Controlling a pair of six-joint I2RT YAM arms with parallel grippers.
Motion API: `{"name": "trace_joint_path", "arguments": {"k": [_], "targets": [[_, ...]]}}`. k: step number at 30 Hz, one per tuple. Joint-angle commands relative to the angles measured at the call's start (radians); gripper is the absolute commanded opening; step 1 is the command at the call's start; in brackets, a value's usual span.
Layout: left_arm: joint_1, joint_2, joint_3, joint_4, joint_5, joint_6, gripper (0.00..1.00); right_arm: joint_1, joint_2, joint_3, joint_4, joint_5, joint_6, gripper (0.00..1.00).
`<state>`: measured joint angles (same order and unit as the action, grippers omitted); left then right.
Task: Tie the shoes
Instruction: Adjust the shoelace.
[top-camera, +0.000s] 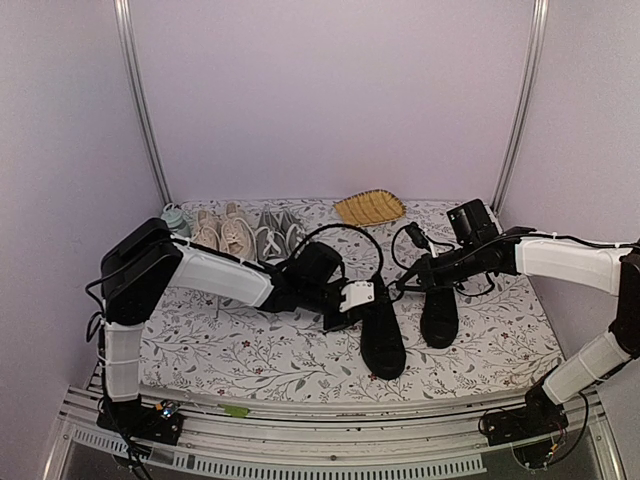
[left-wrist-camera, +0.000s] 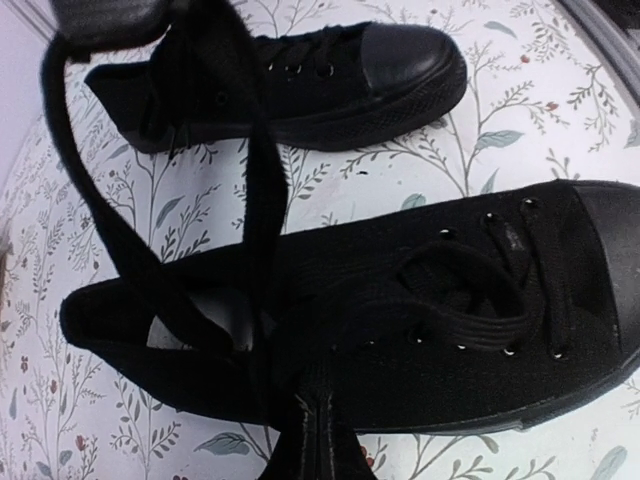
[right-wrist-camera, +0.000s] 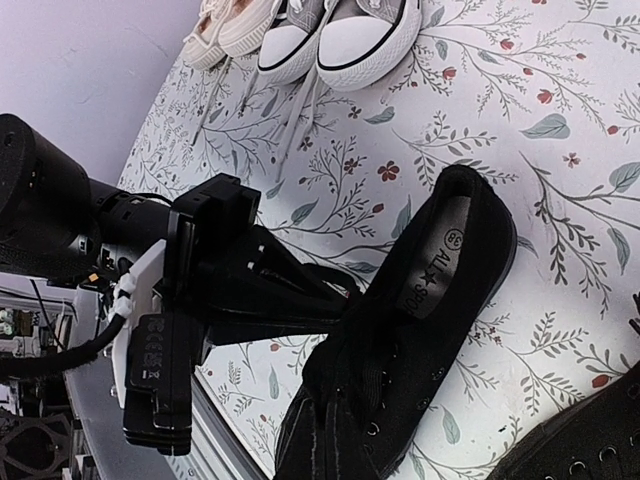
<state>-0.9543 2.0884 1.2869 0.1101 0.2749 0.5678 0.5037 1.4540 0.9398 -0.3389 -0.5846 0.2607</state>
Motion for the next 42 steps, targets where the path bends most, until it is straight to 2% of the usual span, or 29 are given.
{"name": "trace_joint_path", "arguments": {"k": [1, 10, 13, 17, 21, 30, 36, 42], "targets": [[0.011, -0.062, -0.028, 0.034, 0.058, -0.006, 0.00, -0.001, -0.024, 0.033, -0.024, 0.014, -0.018, 0.01], [0.009, -0.112, -0.082, 0.054, 0.111, 0.017, 0.01, -0.002, -0.041, 0.024, -0.060, 0.016, -0.016, 0.00], [0.007, -0.112, -0.075, 0.017, 0.132, 0.028, 0.10, -0.002, -0.065, 0.025, -0.065, 0.012, -0.010, 0.01], [0.011, -0.111, -0.067, 0.003, 0.136, 0.013, 0.29, -0.002, -0.090, 0.015, -0.074, 0.002, 0.006, 0.00], [0.011, -0.105, -0.055, 0.008, 0.115, -0.013, 0.40, -0.002, -0.107, -0.012, -0.061, -0.010, 0.043, 0.01], [-0.008, -0.085, -0.028, 0.017, 0.071, 0.021, 0.44, 0.000, -0.165, -0.030, -0.061, -0.046, 0.090, 0.01], [-0.011, -0.179, -0.081, 0.029, 0.184, 0.063, 0.41, -0.001, -0.187, -0.024, -0.054, -0.120, 0.077, 0.01], [-0.020, -0.213, -0.106, -0.035, 0.212, 0.079, 0.38, -0.001, -0.198, -0.042, -0.118, -0.105, 0.037, 0.01]]}}
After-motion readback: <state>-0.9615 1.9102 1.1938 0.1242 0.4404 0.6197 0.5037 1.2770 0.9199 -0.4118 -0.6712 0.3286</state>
